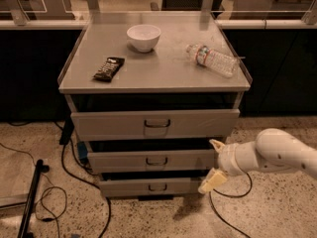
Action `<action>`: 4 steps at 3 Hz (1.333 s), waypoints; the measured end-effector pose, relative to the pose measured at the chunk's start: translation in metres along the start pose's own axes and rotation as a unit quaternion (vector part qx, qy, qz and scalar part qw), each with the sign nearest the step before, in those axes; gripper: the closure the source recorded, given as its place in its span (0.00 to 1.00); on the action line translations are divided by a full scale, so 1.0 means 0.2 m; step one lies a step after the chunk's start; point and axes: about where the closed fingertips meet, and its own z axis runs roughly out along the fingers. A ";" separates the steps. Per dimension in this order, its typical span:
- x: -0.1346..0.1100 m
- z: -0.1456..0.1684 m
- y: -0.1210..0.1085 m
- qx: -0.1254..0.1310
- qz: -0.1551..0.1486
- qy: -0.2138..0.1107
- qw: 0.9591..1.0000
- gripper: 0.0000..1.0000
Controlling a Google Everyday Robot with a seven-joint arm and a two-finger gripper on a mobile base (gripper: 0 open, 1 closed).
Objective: Open middle drawer
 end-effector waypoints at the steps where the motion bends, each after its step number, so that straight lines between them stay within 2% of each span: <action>1: 0.12 0.19 -0.03 0.022 0.024 0.025 0.999 0.00; 2: 0.16 0.31 -0.07 0.038 0.021 0.023 0.999 0.00; 3: 0.16 0.42 -0.09 0.041 -0.006 0.001 0.999 0.00; 4: 0.16 0.42 -0.09 0.041 -0.006 0.001 0.999 0.00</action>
Offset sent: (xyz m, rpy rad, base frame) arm 0.0452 0.0141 -0.0902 -0.0478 -0.0856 -0.0796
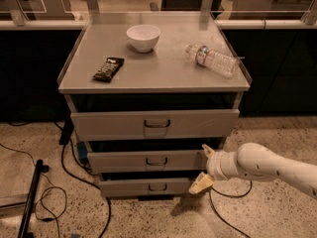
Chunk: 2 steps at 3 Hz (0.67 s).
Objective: Open middle drawer
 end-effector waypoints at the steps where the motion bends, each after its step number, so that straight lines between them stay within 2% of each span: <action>1: 0.01 0.07 -0.02 -0.010 -0.007 -0.016 1.000 0.00; 2: 0.05 0.22 -0.06 -0.041 -0.011 -0.033 0.999 0.00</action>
Offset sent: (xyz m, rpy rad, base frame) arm 0.0574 0.0131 -0.0663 0.1196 0.0630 0.1440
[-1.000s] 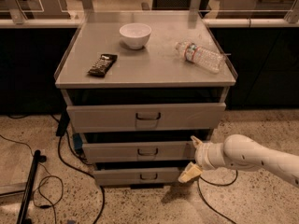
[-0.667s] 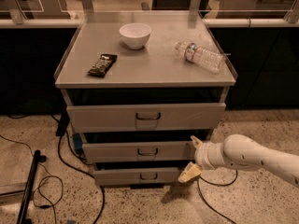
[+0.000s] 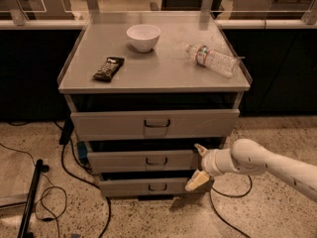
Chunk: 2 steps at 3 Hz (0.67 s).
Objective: Open middle drawer
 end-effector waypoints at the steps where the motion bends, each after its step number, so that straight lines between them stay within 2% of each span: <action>1: 0.08 0.22 -0.14 -0.036 -0.011 -0.021 0.999 0.00; 2: 0.07 0.22 -0.14 -0.036 -0.011 -0.021 0.999 0.00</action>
Offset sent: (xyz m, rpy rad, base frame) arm 0.0556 0.0069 -0.0483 0.0459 0.0149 0.0947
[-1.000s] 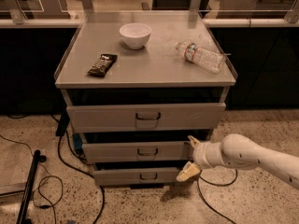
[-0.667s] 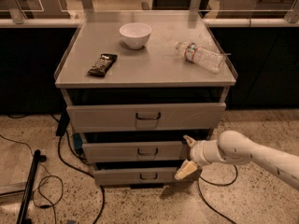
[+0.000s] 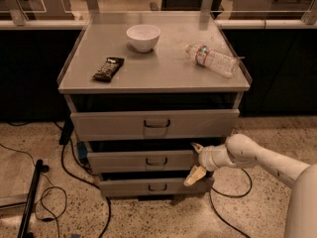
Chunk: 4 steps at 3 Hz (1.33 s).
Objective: Open middle drawer
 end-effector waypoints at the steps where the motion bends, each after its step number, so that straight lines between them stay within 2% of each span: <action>1: 0.00 0.00 0.00 0.000 0.000 0.000 1.000 0.26; 2: 0.00 0.00 0.00 0.000 0.000 0.000 1.000 0.49; 3: 0.00 -0.01 0.00 -0.001 0.001 -0.001 1.000 0.80; 4: -0.01 -0.03 0.00 -0.001 0.001 -0.001 1.000 1.00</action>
Offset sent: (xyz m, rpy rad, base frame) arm 0.0000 0.0000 0.0000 0.0000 0.0000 0.0000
